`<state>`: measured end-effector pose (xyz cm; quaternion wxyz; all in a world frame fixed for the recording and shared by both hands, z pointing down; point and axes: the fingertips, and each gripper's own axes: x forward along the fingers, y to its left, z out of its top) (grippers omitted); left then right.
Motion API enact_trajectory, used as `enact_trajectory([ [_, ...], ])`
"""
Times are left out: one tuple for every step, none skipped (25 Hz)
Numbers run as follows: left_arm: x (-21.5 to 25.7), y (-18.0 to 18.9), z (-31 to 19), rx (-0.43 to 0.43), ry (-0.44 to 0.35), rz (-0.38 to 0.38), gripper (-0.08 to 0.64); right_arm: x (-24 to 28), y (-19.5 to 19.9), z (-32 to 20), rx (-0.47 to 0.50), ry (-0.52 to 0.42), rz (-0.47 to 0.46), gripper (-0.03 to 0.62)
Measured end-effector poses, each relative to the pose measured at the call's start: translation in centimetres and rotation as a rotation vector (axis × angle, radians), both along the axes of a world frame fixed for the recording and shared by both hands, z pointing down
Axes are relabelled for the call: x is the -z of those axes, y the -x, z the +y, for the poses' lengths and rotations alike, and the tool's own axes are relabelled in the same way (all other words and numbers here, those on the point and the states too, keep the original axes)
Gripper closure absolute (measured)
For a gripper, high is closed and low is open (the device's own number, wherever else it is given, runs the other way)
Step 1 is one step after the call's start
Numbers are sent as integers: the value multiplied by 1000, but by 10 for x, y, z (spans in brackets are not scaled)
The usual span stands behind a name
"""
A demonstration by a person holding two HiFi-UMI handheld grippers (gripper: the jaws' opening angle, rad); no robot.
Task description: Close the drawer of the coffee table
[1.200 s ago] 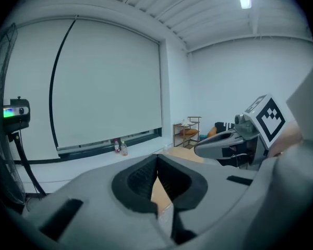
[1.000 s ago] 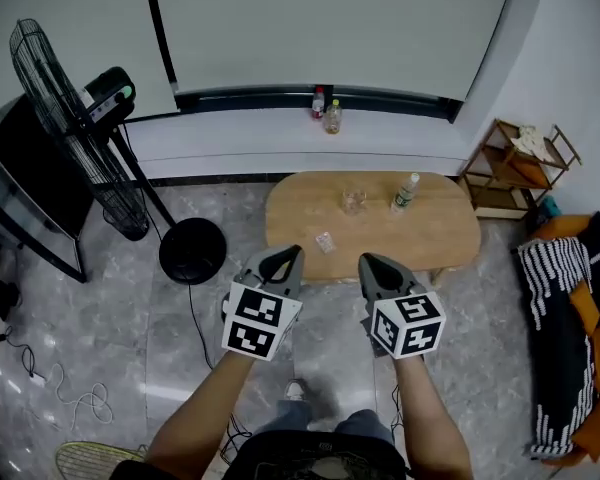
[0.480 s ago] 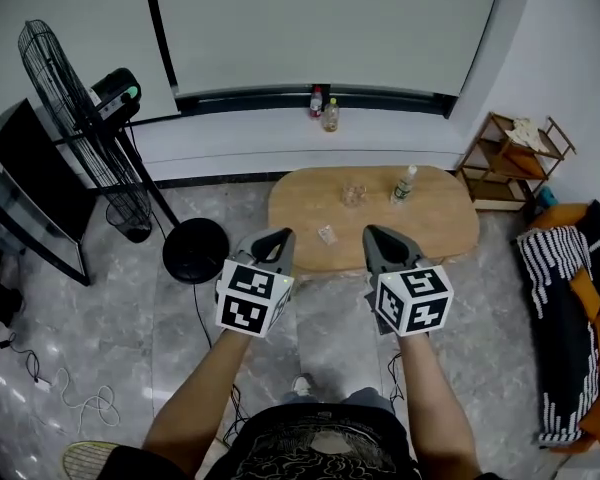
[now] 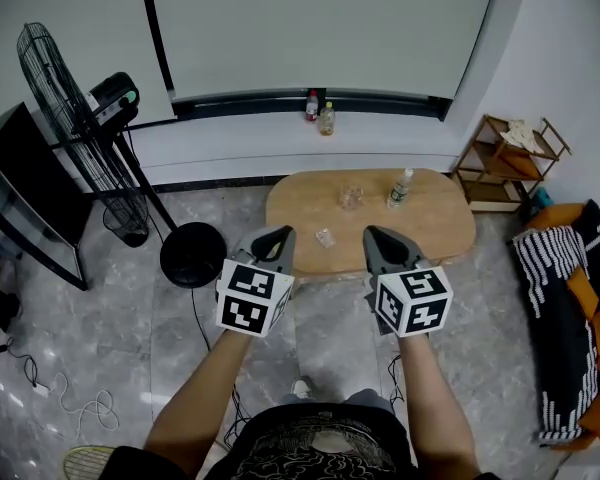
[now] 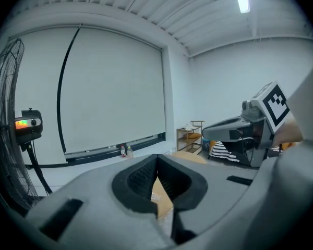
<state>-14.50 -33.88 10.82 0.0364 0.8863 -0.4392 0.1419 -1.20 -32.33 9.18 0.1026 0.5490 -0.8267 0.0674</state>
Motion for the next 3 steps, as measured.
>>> enact_trajectory([
  [0,-1,0,-2,-1,0,557,0,0,0,-1,-2,0,588],
  [0,-1,0,-5,-2,-1,557,0,0,-1,-2,-4,0,588],
  [0,-2,0,-7,-3,-1,555,1,0,-1,-3,-6,1,588],
])
